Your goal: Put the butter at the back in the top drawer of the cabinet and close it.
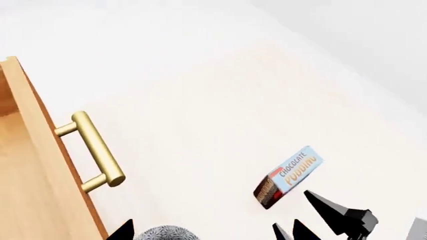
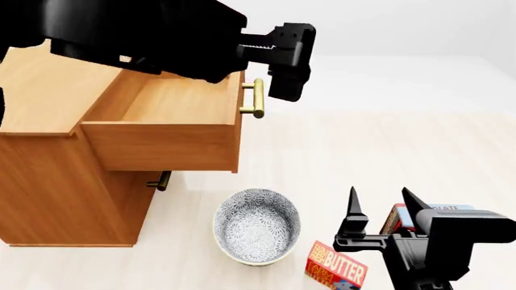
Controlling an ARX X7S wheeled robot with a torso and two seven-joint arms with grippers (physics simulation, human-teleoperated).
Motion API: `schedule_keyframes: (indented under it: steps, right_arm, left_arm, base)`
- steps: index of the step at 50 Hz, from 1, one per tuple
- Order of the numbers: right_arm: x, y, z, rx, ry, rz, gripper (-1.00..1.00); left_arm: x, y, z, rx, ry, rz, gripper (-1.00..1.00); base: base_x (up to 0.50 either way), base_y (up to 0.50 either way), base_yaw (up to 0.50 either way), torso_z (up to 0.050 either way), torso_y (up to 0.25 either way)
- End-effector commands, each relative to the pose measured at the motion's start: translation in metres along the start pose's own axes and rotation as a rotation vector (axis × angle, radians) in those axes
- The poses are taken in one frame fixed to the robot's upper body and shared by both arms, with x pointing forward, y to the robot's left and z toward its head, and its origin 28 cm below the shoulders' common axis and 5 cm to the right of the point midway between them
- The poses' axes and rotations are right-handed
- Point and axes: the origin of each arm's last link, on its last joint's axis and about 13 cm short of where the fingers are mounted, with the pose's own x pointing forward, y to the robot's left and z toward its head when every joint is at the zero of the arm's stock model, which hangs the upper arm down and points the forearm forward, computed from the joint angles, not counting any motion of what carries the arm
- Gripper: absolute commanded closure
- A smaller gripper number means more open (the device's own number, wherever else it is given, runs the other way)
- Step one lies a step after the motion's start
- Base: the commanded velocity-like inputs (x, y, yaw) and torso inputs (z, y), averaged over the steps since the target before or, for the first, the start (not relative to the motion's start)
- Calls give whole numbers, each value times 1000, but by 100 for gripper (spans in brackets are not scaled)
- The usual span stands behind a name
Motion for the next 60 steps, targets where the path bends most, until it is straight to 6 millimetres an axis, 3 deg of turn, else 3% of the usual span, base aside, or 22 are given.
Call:
schedule_keyframes:
  steps: [1,13,23,37,49,60]
  right_arm:
    - [1,1,0,0,3,6,-100]
    - [2,1,0,8,2,20,-100]
    - [2,0,1,12,4,19,-100]
    - [2,0,1,14,4,21,-100]
    - [0,-2,3,9,21,32,-100]
    - [-1,-15,25,-26,43,80,-100]
  left_arm:
    - [-37,-9,-24,28,-114,4,-100]
    - [-70,-20,-54,54,-233,-11,-100]
    - [-85,-25,-79,69,-297,-16,-100]
    - [-101,-36,-116,111,-392,-16,-100]
    - [-111,-34,-152,105,-491,-8,-100]
    - [-110,-26,-169,81,-514,-17,-100]
  base:
    - [0,0,0,0,0]
    - [0,0,0,0,0]
    - [0,0,0,0,0]
    - [0,0,0,0,0]
    - [0,0,0,0,0]
    - [0,0,0,0,0]
